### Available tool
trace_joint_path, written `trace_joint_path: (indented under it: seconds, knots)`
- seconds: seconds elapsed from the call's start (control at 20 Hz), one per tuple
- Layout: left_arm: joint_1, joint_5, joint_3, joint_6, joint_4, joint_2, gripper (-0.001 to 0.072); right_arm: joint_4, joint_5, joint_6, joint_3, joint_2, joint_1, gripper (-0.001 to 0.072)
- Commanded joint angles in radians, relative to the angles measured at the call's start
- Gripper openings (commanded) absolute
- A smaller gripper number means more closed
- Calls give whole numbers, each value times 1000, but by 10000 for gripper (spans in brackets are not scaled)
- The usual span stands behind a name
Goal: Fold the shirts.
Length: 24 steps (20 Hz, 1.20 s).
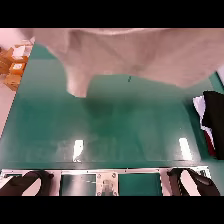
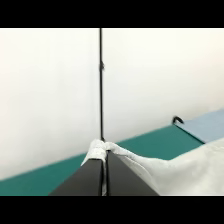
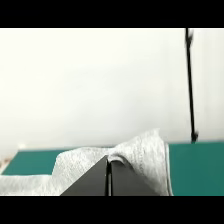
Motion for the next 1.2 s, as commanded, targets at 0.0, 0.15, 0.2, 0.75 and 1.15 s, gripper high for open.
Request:
trace_joint_path:
  seconds: [0.0,0.15,0.2,0.75,1.15]
  knots:
    - [8,-54,98,5,81,4,21,3,-55,3,8,84,-27,13]
    - [8,-73,-82,-16,82,1,21,7,-38,3,-75,58,-27,13]
    - [8,-74,-146,-17,83,-10,22,7,-38,3,-134,44,-27,13]
    - [7,222,-508,137,-239,-724,22,46,-388,-149,-558,-658,118,13]
    - [51,193,-393,158,-339,-899,702,82,-211,-151,-280,-953,68,275]
